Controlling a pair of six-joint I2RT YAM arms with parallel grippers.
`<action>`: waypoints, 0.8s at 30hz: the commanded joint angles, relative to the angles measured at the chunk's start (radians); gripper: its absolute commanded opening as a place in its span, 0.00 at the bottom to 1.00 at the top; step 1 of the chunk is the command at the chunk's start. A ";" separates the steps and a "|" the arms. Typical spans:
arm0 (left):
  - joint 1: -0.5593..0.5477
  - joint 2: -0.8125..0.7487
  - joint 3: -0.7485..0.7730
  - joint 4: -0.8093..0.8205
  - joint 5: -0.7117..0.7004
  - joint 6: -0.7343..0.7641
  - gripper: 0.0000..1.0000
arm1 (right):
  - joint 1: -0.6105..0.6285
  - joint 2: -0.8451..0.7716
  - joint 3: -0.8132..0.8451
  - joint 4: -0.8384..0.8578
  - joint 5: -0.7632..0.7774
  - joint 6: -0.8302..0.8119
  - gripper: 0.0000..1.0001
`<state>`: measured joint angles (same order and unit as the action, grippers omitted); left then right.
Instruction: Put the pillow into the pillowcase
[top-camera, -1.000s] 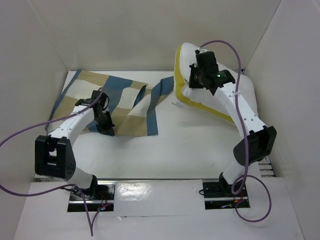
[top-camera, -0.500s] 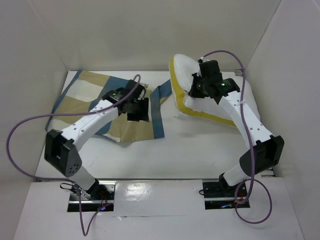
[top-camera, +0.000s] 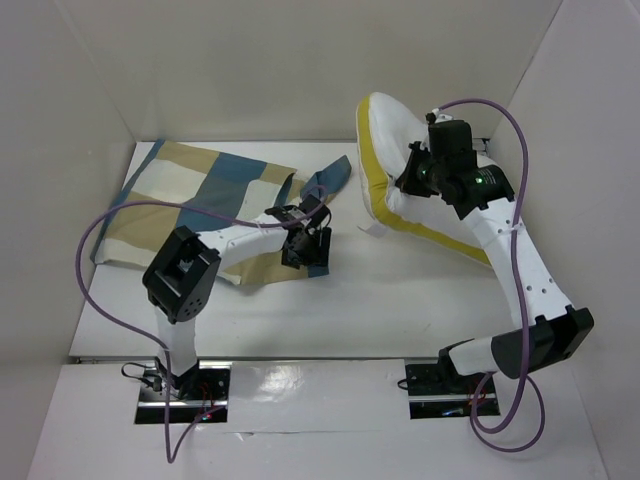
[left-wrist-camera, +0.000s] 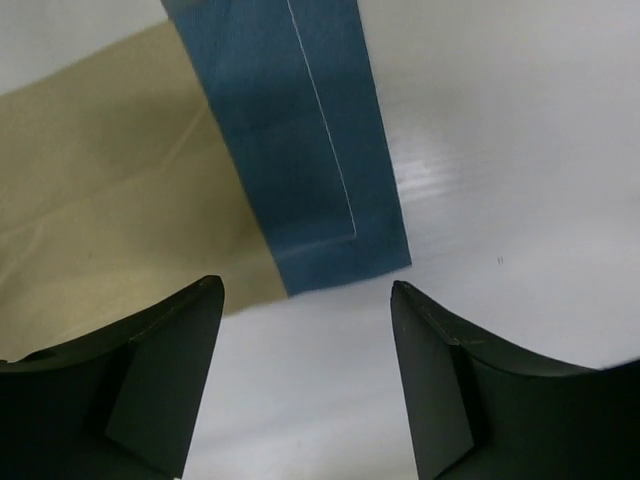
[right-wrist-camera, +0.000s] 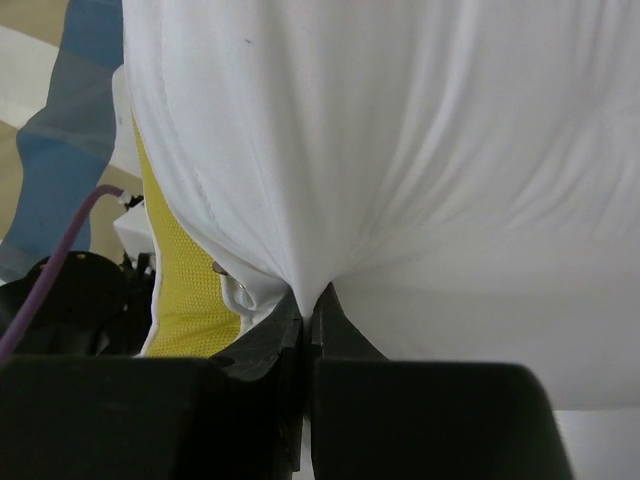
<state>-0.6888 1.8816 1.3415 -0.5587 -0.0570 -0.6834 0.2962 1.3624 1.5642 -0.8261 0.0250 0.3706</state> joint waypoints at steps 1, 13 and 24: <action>-0.008 0.063 0.044 0.049 -0.099 -0.036 0.80 | -0.008 -0.031 0.036 0.058 -0.023 0.021 0.00; -0.017 0.155 0.062 0.049 -0.110 -0.036 0.05 | -0.008 -0.031 0.045 0.058 -0.005 0.021 0.00; -0.081 -0.071 -0.028 -0.020 0.049 0.110 0.00 | -0.017 -0.022 0.065 0.058 0.024 0.002 0.00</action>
<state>-0.7364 1.9106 1.3399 -0.5442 -0.0978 -0.6369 0.2916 1.3624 1.5654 -0.8314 0.0242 0.3733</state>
